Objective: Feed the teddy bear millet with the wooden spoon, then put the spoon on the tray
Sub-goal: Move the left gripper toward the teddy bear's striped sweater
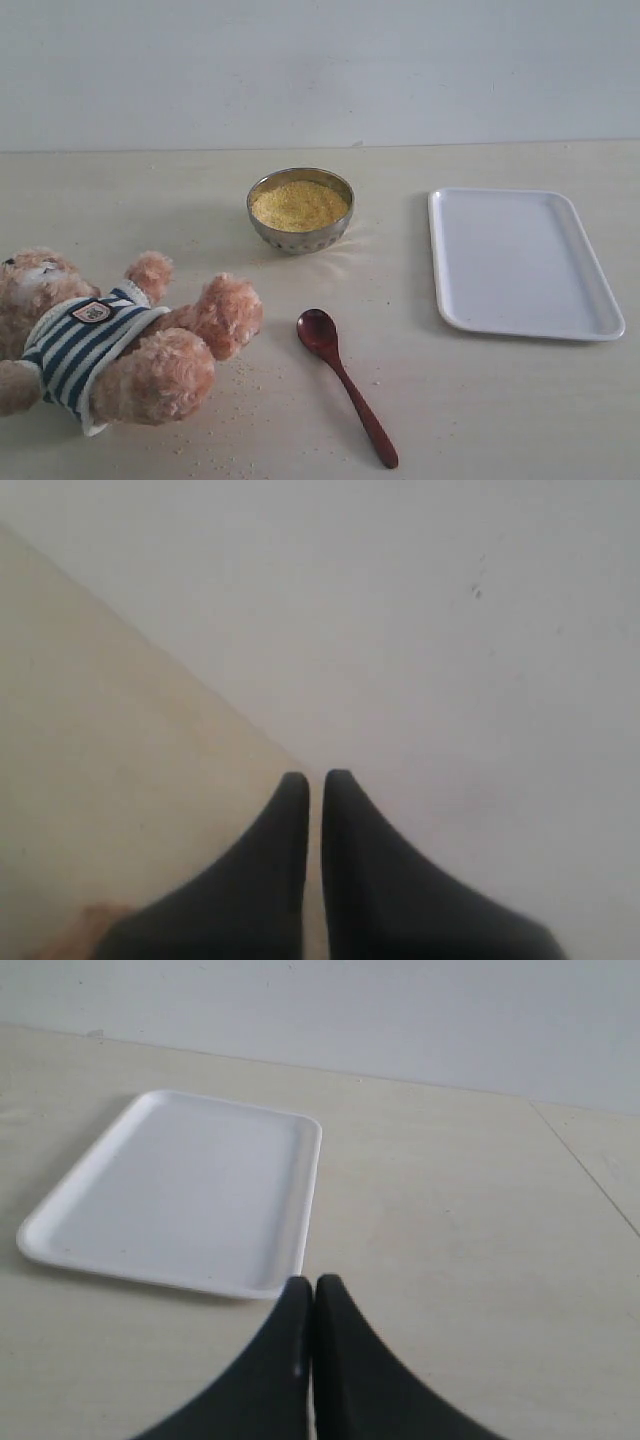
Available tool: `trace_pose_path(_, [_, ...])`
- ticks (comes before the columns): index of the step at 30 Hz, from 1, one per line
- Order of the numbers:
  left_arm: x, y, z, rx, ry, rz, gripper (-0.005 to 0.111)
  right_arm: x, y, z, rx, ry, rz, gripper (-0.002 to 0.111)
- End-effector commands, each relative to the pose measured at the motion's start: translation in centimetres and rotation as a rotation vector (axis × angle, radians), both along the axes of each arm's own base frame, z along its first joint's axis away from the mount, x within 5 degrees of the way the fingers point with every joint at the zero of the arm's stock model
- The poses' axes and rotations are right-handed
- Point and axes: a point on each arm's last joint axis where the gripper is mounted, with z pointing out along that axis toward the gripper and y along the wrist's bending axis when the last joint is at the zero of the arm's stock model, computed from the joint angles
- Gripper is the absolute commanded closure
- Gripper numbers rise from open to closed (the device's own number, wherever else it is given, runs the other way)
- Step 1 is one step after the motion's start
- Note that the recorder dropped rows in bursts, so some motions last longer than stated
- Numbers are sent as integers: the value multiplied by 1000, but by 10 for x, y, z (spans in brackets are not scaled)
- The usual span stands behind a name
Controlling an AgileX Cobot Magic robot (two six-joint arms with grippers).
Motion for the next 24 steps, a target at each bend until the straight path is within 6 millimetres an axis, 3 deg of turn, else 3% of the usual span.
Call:
trace_pose_path(1, [5,-13,-16,37,92,-107,102,0,0,1,-5,-15,2,108])
trace_pose_path(5, [-4,-36,-37,-60,101,-270,102,0,0,1,-5,-15,2,108])
trace_pose_path(8, [-24,-73,-63,-317,118,-644,102,0,0,1,-5,-15,2,108])
trace_pose_path(10, [-33,-80,-77,-407,177,-736,102,0,0,1,-5,-15,2,108])
trace_pose_path(15, [-38,-61,-113,-482,350,-445,102,0,0,1,-5,-15,2,108])
trace_pose_path(21, [-36,-57,-114,-513,360,-374,101,0,0,1,-5,-15,2,108])
trace_pose_path(23, [-36,-55,-116,-443,362,-368,94,0,0,1,-5,-15,2,108])
trace_pose_path(24, [-34,-53,-115,-415,336,-356,83,0,0,1,-5,-15,2,108])
